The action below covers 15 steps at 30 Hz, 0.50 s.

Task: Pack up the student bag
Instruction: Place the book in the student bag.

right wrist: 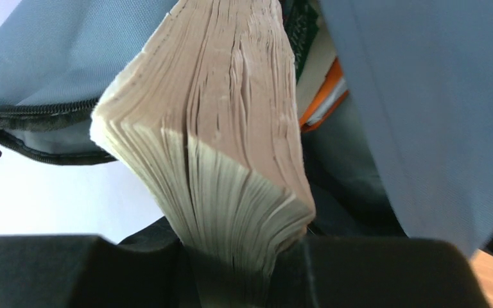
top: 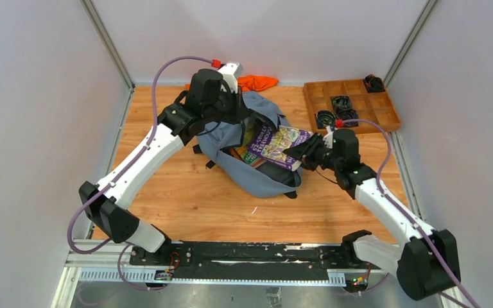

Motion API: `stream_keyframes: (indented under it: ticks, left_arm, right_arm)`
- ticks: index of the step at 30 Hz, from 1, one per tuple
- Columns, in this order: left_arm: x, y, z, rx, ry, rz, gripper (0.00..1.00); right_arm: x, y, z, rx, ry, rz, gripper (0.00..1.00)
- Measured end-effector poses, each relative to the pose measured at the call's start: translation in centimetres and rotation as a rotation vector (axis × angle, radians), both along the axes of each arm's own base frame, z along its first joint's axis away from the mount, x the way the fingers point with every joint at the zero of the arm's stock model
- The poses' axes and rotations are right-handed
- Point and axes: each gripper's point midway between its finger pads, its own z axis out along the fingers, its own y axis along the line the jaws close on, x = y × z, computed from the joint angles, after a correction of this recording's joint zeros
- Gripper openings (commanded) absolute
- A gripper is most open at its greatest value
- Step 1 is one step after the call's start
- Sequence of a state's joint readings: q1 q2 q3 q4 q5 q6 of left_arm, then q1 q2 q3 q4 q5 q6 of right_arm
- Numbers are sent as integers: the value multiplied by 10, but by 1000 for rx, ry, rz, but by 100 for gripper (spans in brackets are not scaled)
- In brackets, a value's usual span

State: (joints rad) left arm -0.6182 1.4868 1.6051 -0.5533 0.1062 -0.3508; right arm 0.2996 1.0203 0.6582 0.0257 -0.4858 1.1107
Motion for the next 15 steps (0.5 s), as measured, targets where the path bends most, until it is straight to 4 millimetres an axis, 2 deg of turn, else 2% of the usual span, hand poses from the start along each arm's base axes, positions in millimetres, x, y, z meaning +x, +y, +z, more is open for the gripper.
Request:
stream_keyframes:
  ticks: [6, 8, 12, 15]
  left_arm:
    - [-3, -3, -4, -23, 17, -18, 0]
    - [-4, -4, -4, -29, 21, -20, 0]
    - [-7, -4, -6, -39, 29, -31, 0]
    - [-11, -6, -8, -49, 36, -49, 0]
  right_arm:
    - [7, 44, -16, 32, 32, 42, 0]
    - [0, 61, -22, 28, 43, 72, 0]
    - [2, 75, -24, 13, 8, 56, 0]
    - [14, 75, -24, -2, -29, 3, 0]
